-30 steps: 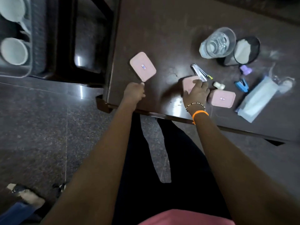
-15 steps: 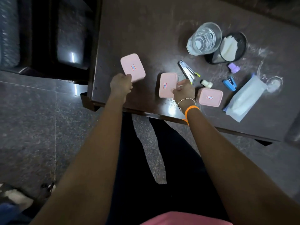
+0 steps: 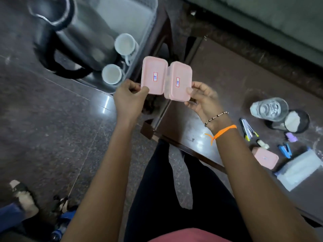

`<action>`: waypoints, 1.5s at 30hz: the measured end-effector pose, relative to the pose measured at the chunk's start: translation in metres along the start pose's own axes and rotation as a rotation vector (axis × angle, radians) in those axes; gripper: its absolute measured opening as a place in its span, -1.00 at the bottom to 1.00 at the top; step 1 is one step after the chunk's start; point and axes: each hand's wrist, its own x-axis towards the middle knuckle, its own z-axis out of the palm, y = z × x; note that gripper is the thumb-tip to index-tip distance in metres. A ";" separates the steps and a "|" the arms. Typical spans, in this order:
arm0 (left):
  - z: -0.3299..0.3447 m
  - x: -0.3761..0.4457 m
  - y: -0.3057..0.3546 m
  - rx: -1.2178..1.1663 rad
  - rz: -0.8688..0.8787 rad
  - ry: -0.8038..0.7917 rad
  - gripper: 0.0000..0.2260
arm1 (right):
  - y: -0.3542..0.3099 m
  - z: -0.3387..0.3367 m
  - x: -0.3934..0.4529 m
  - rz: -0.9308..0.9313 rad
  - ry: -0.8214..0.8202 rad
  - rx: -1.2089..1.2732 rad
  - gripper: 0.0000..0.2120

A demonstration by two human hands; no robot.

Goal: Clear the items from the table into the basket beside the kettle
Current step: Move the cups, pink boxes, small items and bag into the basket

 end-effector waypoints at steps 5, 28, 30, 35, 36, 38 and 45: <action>-0.033 0.067 0.034 -0.042 0.023 0.058 -0.89 | -0.030 0.064 0.035 -0.067 -0.003 0.018 -0.85; 0.022 0.215 0.076 0.559 0.076 -0.302 -0.67 | -0.061 0.137 0.150 -0.146 0.349 -0.081 -0.79; 0.021 0.216 0.075 0.449 0.047 -0.286 -0.66 | -0.061 0.140 0.157 -0.152 0.373 -0.112 -0.77; 0.019 0.219 0.074 0.145 -0.032 -0.376 -0.66 | -0.063 0.145 0.172 -0.170 0.410 -0.241 -0.80; 0.020 0.219 0.074 0.117 -0.059 -0.398 -0.64 | -0.063 0.145 0.173 -0.173 0.421 -0.271 -0.80; 0.021 0.219 0.076 0.078 -0.119 -0.423 -0.54 | -0.062 0.144 0.176 -0.180 0.431 -0.305 -0.77; 0.024 0.230 0.077 0.060 -0.118 -0.365 -0.53 | -0.062 0.160 0.189 -0.165 0.469 -0.608 -0.89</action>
